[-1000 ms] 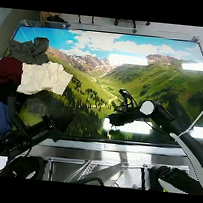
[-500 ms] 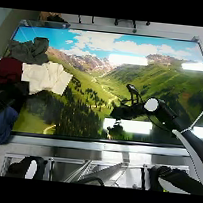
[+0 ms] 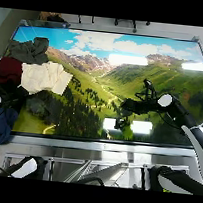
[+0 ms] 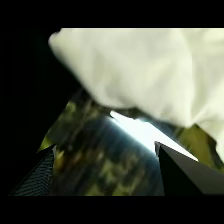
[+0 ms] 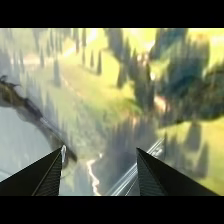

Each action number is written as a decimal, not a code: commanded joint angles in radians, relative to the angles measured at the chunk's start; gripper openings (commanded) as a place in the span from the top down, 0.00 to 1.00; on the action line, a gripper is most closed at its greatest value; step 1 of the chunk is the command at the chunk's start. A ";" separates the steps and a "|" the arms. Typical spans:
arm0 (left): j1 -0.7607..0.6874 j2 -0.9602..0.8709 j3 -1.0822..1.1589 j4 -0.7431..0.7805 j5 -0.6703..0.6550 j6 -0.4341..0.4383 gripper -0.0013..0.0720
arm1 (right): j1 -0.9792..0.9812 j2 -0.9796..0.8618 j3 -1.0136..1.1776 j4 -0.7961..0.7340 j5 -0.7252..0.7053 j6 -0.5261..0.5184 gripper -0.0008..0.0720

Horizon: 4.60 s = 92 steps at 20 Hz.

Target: Fold the shirts.

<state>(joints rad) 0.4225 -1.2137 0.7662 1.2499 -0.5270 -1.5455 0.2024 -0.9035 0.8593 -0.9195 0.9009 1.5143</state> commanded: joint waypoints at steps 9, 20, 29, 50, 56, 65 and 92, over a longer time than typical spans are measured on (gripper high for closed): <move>-0.066 -0.381 0.402 0.016 -0.208 0.014 0.97 | -0.012 -0.001 0.000 0.000 -0.003 0.000 0.29; 0.008 -0.385 0.650 0.015 -0.711 0.063 0.03 | -0.011 -0.001 0.000 0.000 0.005 0.000 0.29; -0.055 -0.450 0.472 0.007 -0.370 0.062 0.03 | -0.012 0.000 0.000 0.001 0.005 0.000 0.29; -0.588 -0.093 1.270 -0.351 -0.576 0.191 0.97 | -0.154 0.178 0.051 0.005 0.210 -0.027 0.30; -0.703 -0.054 0.975 -0.352 -0.649 0.125 0.97 | -0.326 0.346 0.053 0.003 0.299 -0.026 0.30; -0.705 -0.283 0.597 -0.352 -0.702 0.128 0.06 | -0.395 0.253 0.053 -0.001 0.368 -0.044 0.30; -0.771 0.013 -0.319 -0.455 -0.180 0.129 0.10 | -0.089 -0.539 0.253 0.611 -0.168 -0.785 0.30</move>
<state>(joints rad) -0.3336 -1.1141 0.4118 0.7746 -0.7319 -1.4559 0.0856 -1.3926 1.0718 -0.3222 0.7731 0.7452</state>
